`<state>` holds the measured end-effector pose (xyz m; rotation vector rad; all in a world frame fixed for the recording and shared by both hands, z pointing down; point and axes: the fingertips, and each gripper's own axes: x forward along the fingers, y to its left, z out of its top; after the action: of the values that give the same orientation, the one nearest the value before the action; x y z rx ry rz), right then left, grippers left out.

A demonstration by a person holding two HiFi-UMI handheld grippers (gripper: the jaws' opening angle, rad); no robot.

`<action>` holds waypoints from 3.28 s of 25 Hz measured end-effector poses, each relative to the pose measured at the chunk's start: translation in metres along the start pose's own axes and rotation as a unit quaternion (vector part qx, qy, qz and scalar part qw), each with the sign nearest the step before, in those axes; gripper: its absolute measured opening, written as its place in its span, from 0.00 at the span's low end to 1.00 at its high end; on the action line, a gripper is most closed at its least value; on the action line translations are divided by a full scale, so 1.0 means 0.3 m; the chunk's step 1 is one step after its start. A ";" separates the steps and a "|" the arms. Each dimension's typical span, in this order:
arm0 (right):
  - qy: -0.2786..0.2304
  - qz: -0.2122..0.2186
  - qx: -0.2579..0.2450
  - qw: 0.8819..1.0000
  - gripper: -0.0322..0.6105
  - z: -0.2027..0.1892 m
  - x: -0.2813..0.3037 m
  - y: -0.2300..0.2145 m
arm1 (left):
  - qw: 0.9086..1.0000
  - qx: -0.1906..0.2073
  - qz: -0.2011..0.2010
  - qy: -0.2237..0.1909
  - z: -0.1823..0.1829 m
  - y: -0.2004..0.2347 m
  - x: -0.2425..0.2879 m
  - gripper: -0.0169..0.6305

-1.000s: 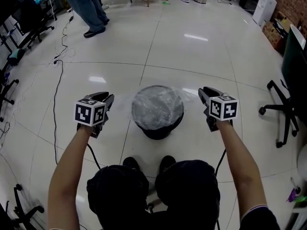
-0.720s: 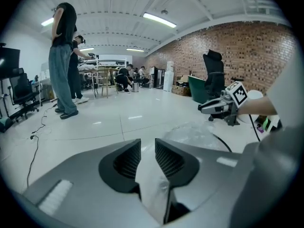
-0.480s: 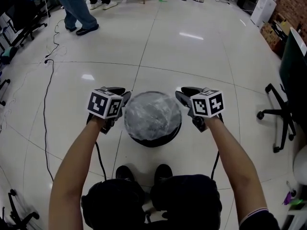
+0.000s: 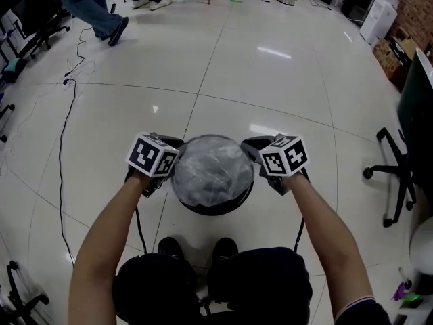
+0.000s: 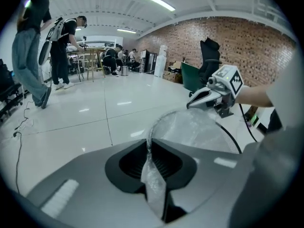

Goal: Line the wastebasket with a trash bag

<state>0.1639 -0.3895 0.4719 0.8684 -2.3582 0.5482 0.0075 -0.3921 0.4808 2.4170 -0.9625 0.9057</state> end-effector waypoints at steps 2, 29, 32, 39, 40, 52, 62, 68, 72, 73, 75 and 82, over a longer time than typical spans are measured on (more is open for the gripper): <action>-0.005 0.002 -0.009 1.000 0.05 0.012 -0.014 0.012 | 1.000 0.007 0.004 -0.002 0.003 -0.004 -0.023 0.05; -0.067 0.042 -0.035 0.996 0.05 -0.090 -0.357 0.397 | 0.989 0.139 -0.044 0.003 -0.112 -0.350 -0.381 0.05; -0.071 0.034 -0.031 0.996 0.05 -0.108 -0.376 0.414 | 0.988 0.147 -0.050 0.000 -0.128 -0.381 -0.394 0.05; -0.076 0.026 -0.031 0.996 0.05 -0.110 -0.409 0.449 | 0.985 0.167 -0.046 -0.011 -0.123 -0.398 -0.417 0.05; -0.074 0.025 -0.031 0.996 0.05 -0.111 -0.412 0.450 | 0.985 0.168 -0.046 -0.010 -0.125 -0.401 -0.417 0.05; -0.015 0.046 -0.020 0.999 0.05 -0.278 -0.323 0.487 | 0.981 0.164 -0.086 0.050 -0.313 -0.461 -0.367 0.05; 0.014 0.044 0.002 0.999 0.05 -0.409 -0.231 0.446 | 0.980 0.162 -0.095 0.063 -0.429 -0.466 -0.247 0.05; 0.020 0.029 0.005 0.999 0.05 -0.433 -0.184 0.411 | 0.983 0.150 -0.086 0.059 -0.466 -0.451 -0.191 0.05; 0.023 0.021 0.008 0.999 0.05 -0.436 -0.155 0.392 | 0.984 0.140 -0.090 0.069 -0.499 -0.446 -0.159 0.05; 0.023 0.020 0.010 0.999 0.05 -0.438 -0.147 0.387 | 0.984 0.135 -0.091 0.070 -0.505 -0.443 -0.152 0.05; 0.025 0.020 0.015 0.999 0.05 -0.449 -0.131 0.377 | 0.985 0.127 -0.093 0.070 -0.517 -0.436 -0.134 0.05; 0.036 0.028 0.038 0.998 0.05 -0.507 -0.075 0.338 | 0.988 0.091 -0.101 0.067 -0.554 -0.417 -0.069 0.05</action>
<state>0.1637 -0.2252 0.5551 0.8057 -2.3153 0.6844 0.0149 -0.2042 0.5720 2.5090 -0.5952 1.1057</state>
